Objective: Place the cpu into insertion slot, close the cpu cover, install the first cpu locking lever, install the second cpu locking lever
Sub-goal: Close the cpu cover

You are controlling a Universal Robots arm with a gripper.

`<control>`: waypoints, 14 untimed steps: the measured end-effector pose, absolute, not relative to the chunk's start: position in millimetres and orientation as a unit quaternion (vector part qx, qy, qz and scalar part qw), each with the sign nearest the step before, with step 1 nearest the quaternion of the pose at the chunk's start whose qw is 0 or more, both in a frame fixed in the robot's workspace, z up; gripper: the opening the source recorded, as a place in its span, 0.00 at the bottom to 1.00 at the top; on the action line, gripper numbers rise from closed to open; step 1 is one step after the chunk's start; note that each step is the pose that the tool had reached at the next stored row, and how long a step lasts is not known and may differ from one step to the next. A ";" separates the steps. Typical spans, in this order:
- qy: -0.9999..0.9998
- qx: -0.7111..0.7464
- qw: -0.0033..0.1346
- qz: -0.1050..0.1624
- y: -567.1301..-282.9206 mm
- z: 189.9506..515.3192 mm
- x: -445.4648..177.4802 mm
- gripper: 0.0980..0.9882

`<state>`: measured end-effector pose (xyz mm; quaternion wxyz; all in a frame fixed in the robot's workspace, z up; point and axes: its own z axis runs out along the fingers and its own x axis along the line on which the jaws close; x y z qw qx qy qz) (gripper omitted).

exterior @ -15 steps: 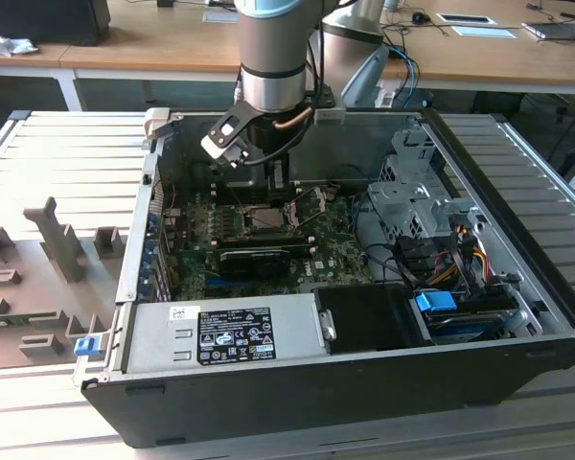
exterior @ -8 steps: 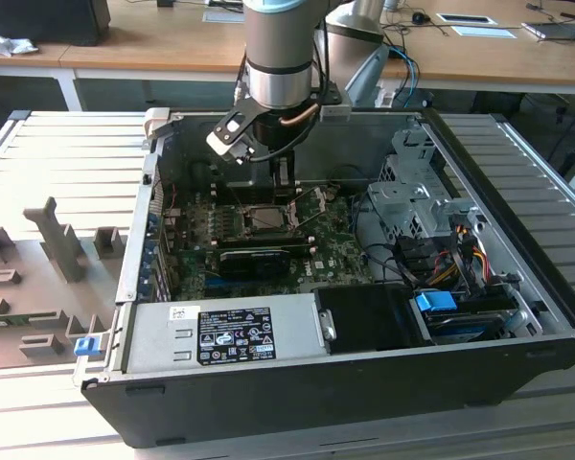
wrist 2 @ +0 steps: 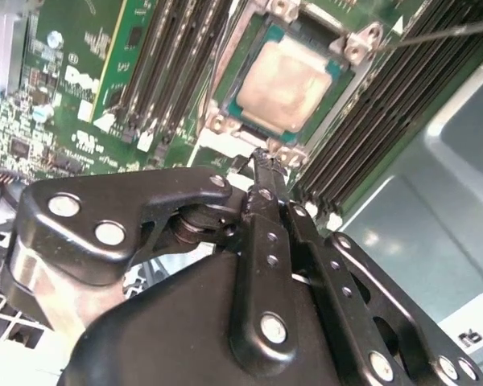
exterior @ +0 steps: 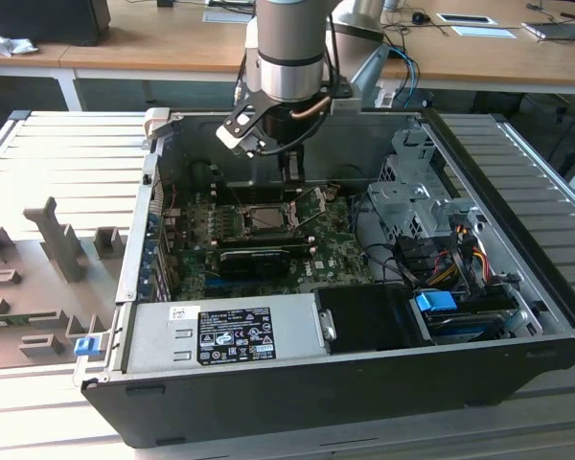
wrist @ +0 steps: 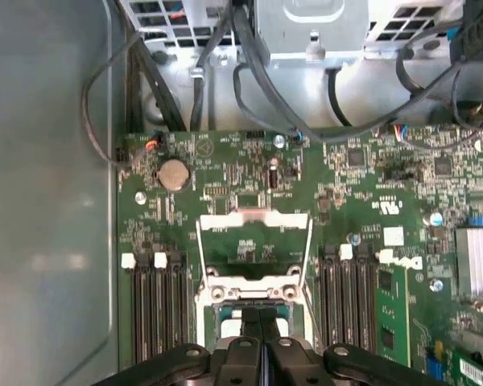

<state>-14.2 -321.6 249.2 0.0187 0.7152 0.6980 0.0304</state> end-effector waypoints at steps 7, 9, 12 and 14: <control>0.698 0.715 0.018 0.029 -321.6 258.4 -5.2 0.01; 0.698 0.715 0.017 0.029 -321.6 260.5 -2.0 0.01; 0.698 0.715 0.015 0.027 -321.6 260.6 7.6 0.01; 0.699 0.715 0.013 0.025 -321.6 260.1 19.4 0.01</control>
